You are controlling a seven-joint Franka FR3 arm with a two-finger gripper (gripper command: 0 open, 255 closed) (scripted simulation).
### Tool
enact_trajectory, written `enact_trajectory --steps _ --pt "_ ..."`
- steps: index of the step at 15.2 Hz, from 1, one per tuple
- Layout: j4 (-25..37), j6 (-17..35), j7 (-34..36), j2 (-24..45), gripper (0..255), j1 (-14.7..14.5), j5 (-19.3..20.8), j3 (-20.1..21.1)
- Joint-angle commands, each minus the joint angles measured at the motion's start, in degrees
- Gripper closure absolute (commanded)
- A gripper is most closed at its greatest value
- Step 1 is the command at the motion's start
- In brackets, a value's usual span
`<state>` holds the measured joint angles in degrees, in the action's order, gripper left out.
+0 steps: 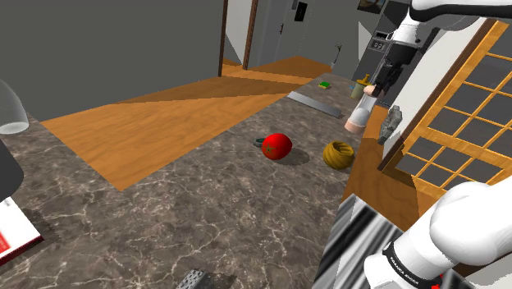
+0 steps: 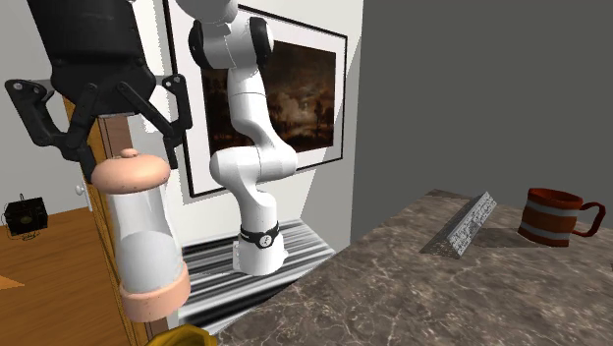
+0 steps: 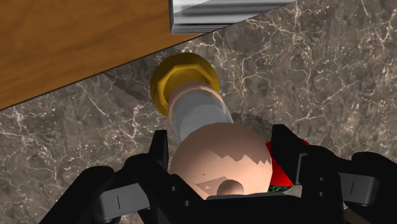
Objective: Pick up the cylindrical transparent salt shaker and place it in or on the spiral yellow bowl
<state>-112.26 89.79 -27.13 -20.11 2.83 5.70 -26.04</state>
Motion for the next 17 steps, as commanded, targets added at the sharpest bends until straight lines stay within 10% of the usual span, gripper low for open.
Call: enact_trajectory --steps 1,17 --pt "-1.9 1.7 -0.1 -0.2 255 0.1 0.1 -0.2" --pt "-14.2 14.2 -0.3 -0.1 255 0.7 0.8 -1.4"
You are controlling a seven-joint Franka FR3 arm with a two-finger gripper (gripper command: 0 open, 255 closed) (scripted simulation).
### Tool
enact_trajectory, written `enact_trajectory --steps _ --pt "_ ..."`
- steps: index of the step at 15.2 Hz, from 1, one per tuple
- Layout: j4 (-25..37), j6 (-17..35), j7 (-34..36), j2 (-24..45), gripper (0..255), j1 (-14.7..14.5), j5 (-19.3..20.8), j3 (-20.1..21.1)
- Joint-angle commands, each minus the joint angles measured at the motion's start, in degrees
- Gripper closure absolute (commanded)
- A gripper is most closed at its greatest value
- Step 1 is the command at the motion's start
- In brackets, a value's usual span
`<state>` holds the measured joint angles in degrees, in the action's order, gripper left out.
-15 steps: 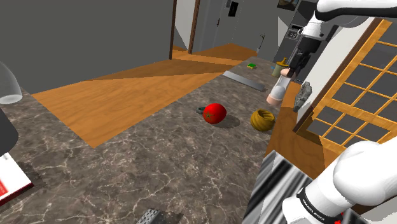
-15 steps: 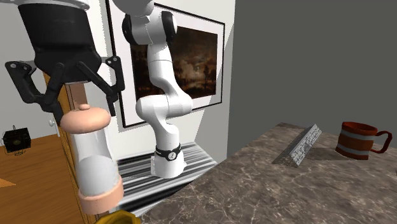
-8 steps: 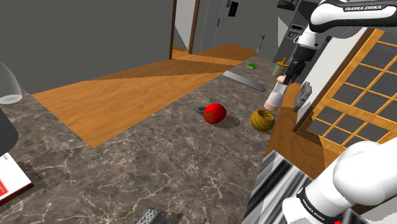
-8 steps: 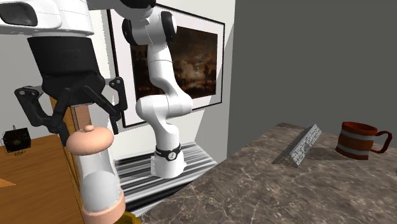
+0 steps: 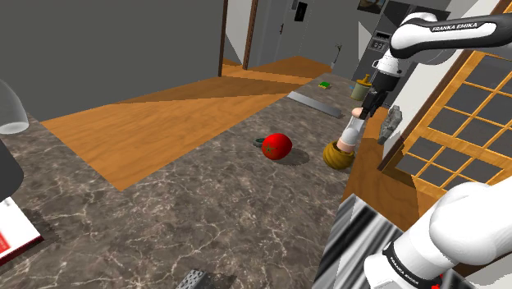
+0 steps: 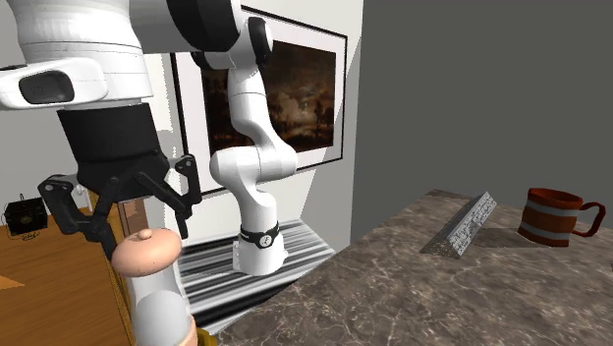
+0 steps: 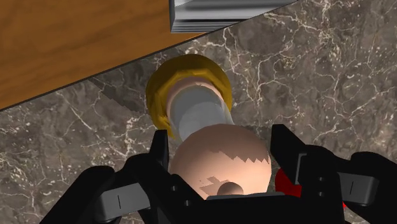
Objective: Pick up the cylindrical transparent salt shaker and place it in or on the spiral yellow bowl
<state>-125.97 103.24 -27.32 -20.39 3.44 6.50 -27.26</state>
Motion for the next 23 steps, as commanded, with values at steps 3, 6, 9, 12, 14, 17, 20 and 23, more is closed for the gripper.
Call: enact_trajectory --steps 3,6,9,12,14,17,20,23 --pt "-0.5 0.8 -0.1 0.2 255 0.0 0.0 -0.2" --pt "-0.5 0.8 -0.1 0.2 255 0.0 0.0 -0.2" --pt "-0.5 0.8 -0.1 0.2 0 0.0 0.0 -0.2" --pt "-0.5 0.8 -0.1 0.2 0 0.0 0.0 -0.2" --pt "-0.5 0.8 -0.1 0.2 0 0.0 0.0 -0.2" --pt "5.3 -5.0 -0.3 0.3 0 -0.2 -0.3 0.2" --pt "6.9 -6.5 -0.3 0.4 0 -0.2 -0.4 0.3" --pt "7.0 -6.5 -0.4 0.4 0 -0.2 -0.4 0.3"
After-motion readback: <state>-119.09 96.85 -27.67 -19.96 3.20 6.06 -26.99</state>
